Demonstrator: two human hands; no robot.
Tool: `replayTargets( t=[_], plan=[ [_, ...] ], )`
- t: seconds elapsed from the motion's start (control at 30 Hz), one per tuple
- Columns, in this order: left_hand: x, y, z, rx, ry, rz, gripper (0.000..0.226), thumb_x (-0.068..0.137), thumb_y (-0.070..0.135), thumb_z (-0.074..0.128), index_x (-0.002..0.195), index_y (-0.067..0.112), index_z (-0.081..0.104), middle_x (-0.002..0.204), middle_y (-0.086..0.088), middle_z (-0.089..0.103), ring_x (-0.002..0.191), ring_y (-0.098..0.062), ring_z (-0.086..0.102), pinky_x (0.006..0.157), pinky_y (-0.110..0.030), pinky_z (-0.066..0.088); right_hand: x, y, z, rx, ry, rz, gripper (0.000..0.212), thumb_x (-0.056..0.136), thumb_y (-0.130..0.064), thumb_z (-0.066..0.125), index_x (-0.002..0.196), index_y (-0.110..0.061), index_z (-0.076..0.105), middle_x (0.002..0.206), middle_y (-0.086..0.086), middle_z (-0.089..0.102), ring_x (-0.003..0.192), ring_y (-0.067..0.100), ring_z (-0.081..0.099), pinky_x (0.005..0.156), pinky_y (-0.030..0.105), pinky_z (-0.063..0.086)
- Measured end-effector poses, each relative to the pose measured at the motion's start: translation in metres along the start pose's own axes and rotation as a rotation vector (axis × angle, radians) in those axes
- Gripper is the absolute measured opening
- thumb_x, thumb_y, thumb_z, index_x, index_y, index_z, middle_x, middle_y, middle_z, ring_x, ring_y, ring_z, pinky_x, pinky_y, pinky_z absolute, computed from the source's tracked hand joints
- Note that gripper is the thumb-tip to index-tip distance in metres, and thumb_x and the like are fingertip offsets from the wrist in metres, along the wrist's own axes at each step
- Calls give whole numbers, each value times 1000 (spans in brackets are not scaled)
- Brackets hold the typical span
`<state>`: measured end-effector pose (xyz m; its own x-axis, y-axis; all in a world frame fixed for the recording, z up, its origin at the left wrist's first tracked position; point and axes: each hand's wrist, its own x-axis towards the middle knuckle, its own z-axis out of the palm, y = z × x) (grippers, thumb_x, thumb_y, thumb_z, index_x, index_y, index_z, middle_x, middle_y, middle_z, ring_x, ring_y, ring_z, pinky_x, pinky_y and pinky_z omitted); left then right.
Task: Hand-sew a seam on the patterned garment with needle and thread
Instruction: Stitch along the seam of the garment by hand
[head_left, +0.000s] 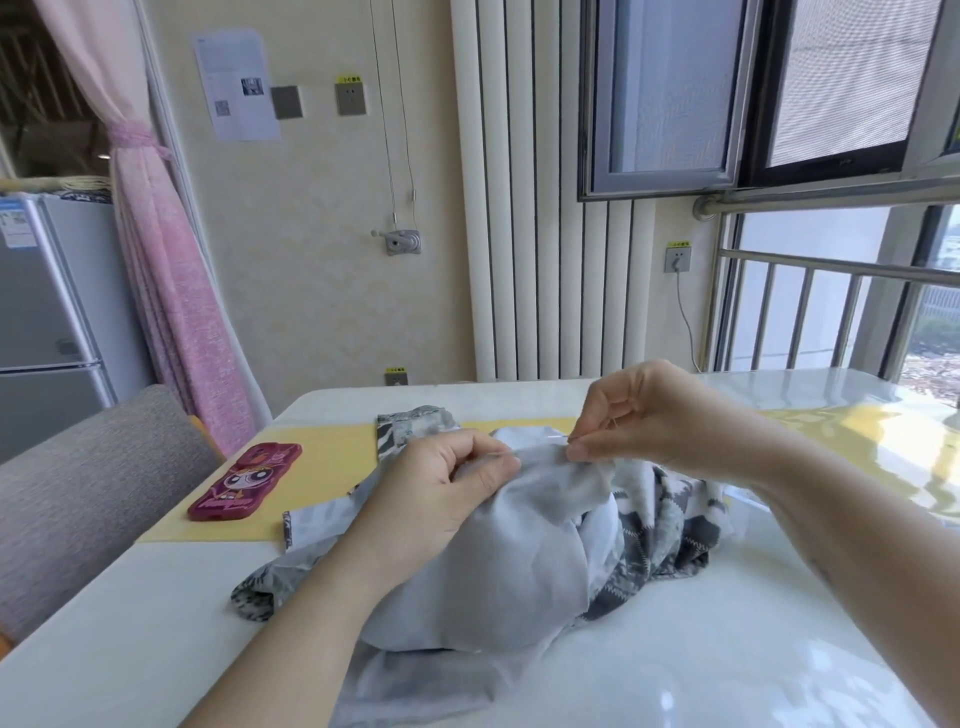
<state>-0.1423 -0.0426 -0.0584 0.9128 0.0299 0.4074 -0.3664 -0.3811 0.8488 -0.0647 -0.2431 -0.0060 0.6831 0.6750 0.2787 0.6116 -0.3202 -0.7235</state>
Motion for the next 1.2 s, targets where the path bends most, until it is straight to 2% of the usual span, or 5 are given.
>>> replayTargets(
  t=[0.3,0.43,0.7,0.93,1.2],
  plan=[
    [-4,-1,4,41,-49,-15,11,87,15,65,80,23,67,63,24,62,62,9,53,64,-7,37,-1,0,-14,-56,-198,71,22,67,-40,73,78,-21,76,87,3,75,91,24,69,93,38,51],
    [-4,1,2,63,-49,-4,11,88,15,64,80,22,67,61,25,60,61,10,52,63,-7,37,13,0,-10,-194,-173,33,11,84,-31,68,88,-39,74,92,-9,72,89,10,66,91,33,51],
    [-4,0,0,50,-44,-10,12,89,15,63,81,22,69,64,24,62,64,8,53,65,-7,38,21,-6,-6,-275,-263,15,30,85,-9,68,80,-39,71,69,-17,67,60,-7,54,60,8,37],
    [-3,-2,0,12,-54,-10,13,89,14,62,82,21,69,68,22,64,67,7,56,66,-7,39,21,-2,-4,-324,-301,31,42,80,6,55,78,-33,73,81,-7,73,69,3,61,71,28,51],
    [-3,-4,-1,-15,-53,-16,12,89,14,63,82,20,69,69,20,65,68,6,56,67,-8,40,24,-2,-3,-360,-303,41,46,80,5,51,78,-36,72,77,-10,71,65,2,55,66,23,45]
  ],
)
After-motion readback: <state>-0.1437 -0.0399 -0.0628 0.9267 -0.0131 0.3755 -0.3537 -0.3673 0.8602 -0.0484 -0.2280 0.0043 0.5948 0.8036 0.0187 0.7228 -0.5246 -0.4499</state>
